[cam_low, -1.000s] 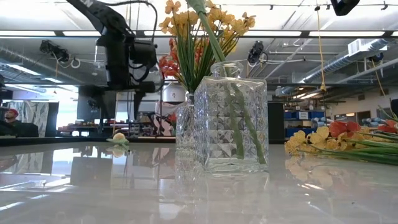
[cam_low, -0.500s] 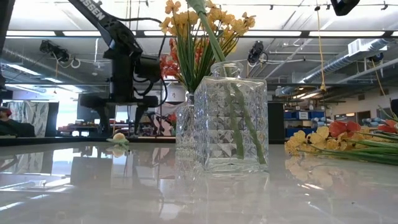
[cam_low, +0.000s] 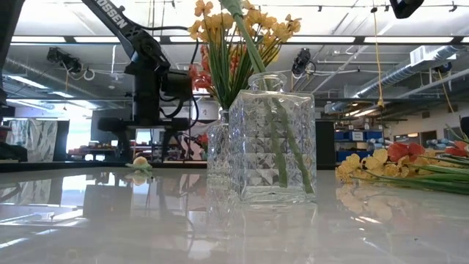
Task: Sort flowers into vase by color
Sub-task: Put the orange flower into the bottom transparent vase
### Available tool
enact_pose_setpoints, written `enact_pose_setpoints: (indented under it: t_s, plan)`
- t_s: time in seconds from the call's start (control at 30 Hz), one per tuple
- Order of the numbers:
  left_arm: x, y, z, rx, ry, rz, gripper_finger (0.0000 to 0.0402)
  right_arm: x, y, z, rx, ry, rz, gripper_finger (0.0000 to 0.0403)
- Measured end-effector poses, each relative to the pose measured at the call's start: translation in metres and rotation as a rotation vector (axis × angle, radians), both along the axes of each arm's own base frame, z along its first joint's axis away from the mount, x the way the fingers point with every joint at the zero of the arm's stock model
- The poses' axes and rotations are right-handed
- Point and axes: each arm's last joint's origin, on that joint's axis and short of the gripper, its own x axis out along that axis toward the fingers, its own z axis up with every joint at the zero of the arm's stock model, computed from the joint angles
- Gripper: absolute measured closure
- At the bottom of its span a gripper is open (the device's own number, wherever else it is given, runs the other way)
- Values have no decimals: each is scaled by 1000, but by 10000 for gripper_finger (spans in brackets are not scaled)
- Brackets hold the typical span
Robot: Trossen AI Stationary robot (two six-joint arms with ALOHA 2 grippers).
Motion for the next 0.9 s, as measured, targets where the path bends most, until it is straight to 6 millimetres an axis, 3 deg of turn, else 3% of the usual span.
enact_pose_setpoints:
  t_s: [0.37,0.6,0.9]
  plan:
    - [-2,-4,0,-9,46,-4,74,0,0,0,0,0,0,178]
    - [-3,-8,-16,-25,14,7,74,0,0,0,0,0,0,178]
    - [-1,-11,-18,-21,10,2,89,0,0,0,0,0,0,178]
